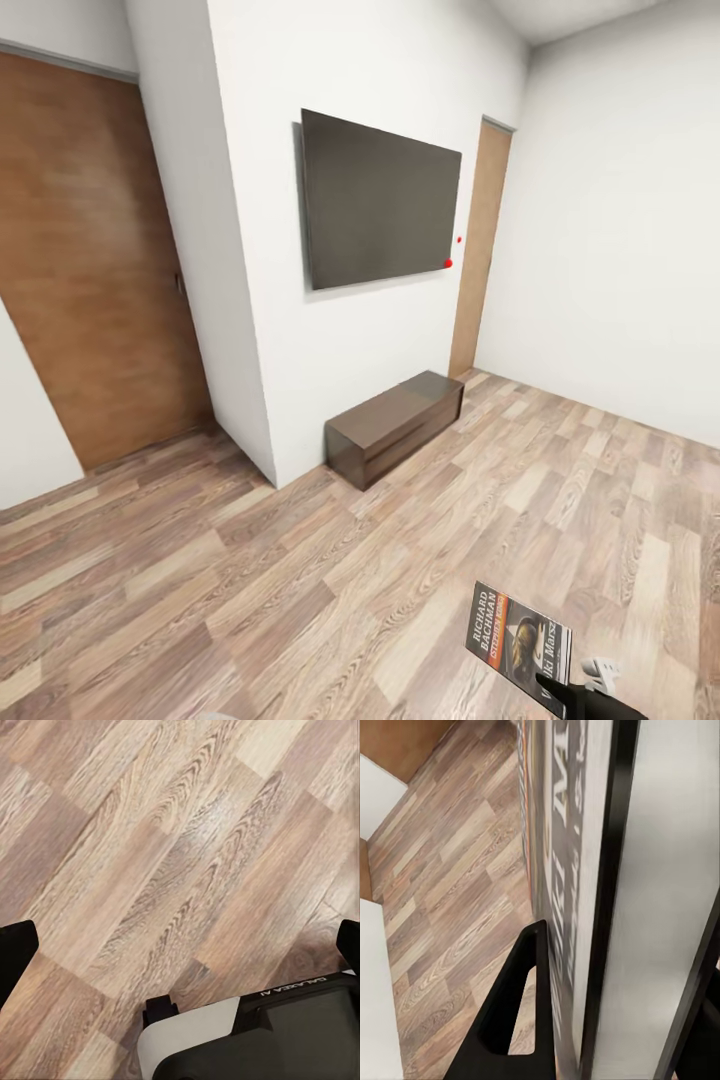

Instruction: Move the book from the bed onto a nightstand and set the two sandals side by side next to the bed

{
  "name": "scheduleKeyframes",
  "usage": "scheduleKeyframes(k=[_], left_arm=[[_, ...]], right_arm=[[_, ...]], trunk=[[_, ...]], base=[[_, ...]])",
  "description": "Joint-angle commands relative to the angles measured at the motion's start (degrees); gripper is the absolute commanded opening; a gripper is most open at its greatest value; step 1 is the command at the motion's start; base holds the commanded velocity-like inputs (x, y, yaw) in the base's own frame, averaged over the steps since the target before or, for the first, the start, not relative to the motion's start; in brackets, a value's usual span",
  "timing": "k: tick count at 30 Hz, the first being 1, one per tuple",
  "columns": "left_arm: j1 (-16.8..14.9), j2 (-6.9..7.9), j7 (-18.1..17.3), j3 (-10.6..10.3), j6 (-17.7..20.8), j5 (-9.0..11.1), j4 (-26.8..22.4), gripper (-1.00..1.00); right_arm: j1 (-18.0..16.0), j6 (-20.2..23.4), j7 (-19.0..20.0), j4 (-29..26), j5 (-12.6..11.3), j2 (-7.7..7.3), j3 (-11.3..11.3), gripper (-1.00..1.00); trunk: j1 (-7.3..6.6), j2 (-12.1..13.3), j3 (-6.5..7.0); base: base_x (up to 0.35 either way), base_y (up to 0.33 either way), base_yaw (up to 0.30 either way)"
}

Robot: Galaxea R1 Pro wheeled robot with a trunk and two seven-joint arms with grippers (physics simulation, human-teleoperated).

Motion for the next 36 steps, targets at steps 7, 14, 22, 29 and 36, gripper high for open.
scheduleKeyframes(k=[7,14,22,29,36], left_arm=[[-0.04,0.02,-0.17,0.49,-0.22,-0.61,0.03,1.00],[-0.04,0.02,-0.17,0.49,-0.22,-0.58,0.03,1.00],[-0.04,0.02,-0.17,0.49,-0.22,-0.58,0.03,1.00],[-0.04,0.02,-0.17,0.49,-0.22,-0.61,0.03,1.00],[-0.04,0.01,-0.17,0.49,-0.22,-0.60,0.03,1.00]], right_arm=[[-0.16,-0.44,0.09,0.25,-0.44,0.03,0.21,-1.00],[-0.15,-0.44,0.07,0.32,-0.44,0.03,0.21,-1.00],[-0.15,-0.44,0.14,0.51,-0.44,0.03,0.21,-1.00],[-0.16,-0.44,0.14,0.52,-0.44,0.03,0.21,-1.00],[-0.16,-0.44,0.14,0.52,-0.44,0.03,0.21,-1.00]], trunk=[[0.03,-0.11,-0.11],[0.03,-0.11,-0.11],[0.03,-0.11,-0.11],[0.03,-0.11,-0.11],[0.03,-0.11,-0.11]], base=[[0.000,0.000,-0.281],[0.000,0.000,-0.281],[0.000,0.000,-0.281],[0.000,0.000,-0.281],[0.000,0.000,-0.281]])
